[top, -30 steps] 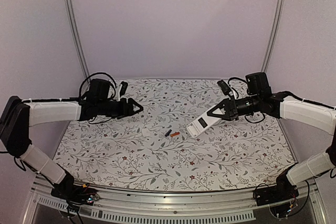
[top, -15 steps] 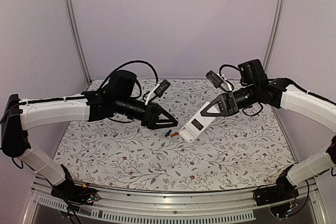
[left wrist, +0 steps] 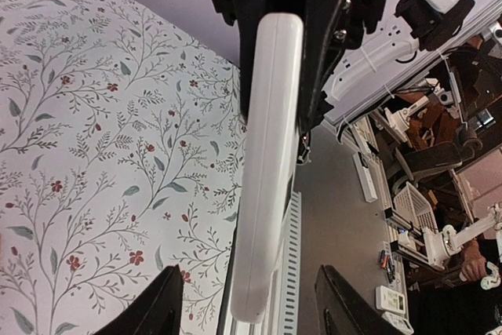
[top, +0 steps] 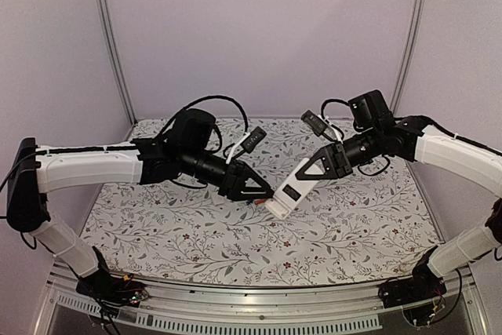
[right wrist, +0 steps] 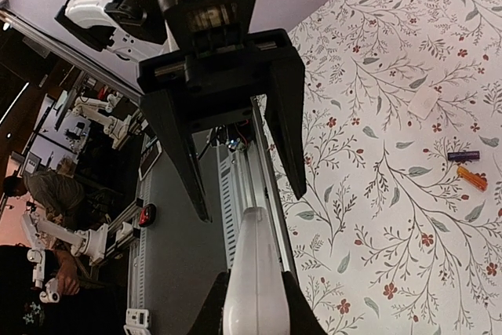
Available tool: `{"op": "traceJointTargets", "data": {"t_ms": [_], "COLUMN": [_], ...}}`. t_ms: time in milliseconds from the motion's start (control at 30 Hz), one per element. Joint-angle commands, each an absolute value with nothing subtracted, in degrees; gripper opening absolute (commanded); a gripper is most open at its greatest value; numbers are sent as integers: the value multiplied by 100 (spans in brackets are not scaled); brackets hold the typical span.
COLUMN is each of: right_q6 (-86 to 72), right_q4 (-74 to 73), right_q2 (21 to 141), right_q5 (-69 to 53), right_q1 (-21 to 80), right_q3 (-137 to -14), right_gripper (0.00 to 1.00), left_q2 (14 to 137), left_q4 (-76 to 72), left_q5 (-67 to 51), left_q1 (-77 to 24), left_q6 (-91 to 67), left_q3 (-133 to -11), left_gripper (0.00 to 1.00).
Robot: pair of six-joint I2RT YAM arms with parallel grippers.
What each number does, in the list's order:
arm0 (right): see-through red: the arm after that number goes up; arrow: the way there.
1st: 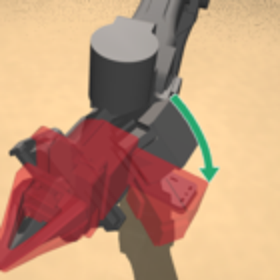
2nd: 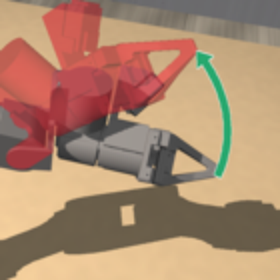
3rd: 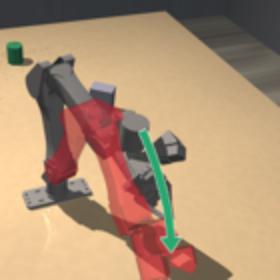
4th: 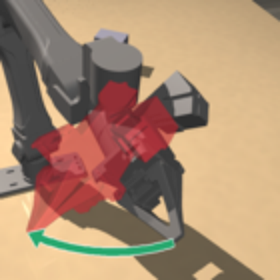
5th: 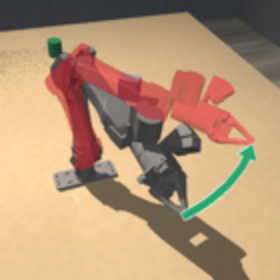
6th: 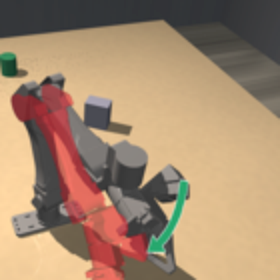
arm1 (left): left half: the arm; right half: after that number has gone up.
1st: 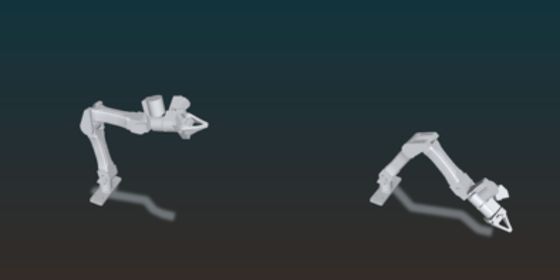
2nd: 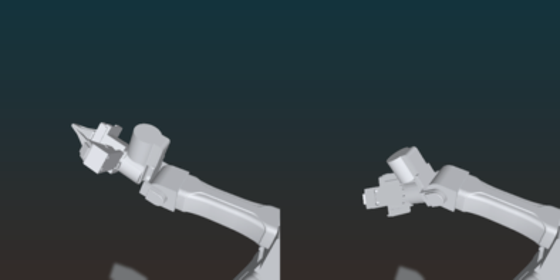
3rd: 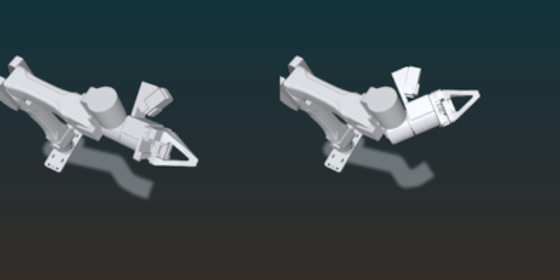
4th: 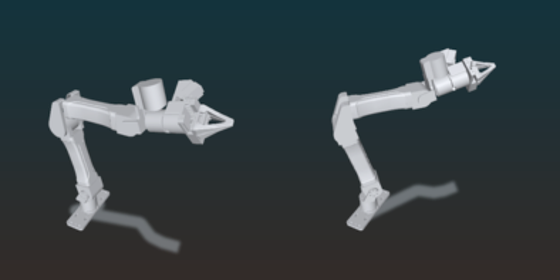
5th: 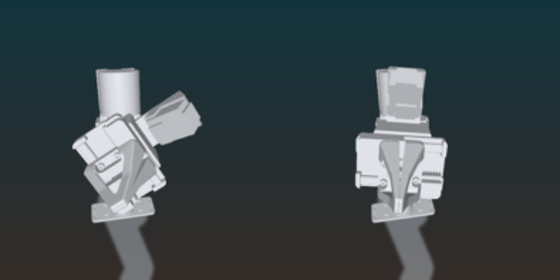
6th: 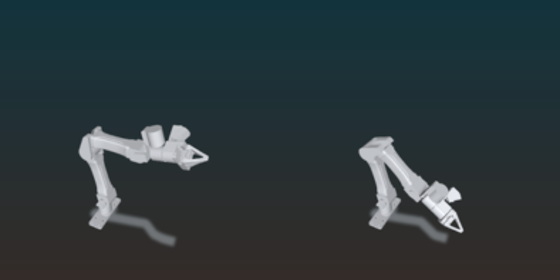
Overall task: Load the batteries into the remote control
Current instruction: Pass from the right arm to the left
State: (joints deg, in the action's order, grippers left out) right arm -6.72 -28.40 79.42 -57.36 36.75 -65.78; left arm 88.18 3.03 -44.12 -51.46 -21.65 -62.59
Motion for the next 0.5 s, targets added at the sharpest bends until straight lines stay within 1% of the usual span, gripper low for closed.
{"op": "traceJointTargets", "data": {"t_ms": [0, 233, 467], "right_q6": [-1445, -2575, -3500], "right_q4": [-1536, 100, 1754], "right_q2": [7525, 7130, 6940], "right_q5": [-5408, -4876, -4745], "right_q1": [3685, 3679, 3676], "right_q3": [-6220, -5757, -5283], "right_gripper": [0, 0, 0], "left_q2": [8593, 8649, 8584], "left_q4": [-846, -2113, -3867], "left_q5": [-4098, -4248, -4211], "left_q1": [-5046, -5032, -5036], "left_q6": [-2752, -3441, -4242], "left_q3": [-5795, -5442, -5117], "left_gripper": [59, 56, 53]}}
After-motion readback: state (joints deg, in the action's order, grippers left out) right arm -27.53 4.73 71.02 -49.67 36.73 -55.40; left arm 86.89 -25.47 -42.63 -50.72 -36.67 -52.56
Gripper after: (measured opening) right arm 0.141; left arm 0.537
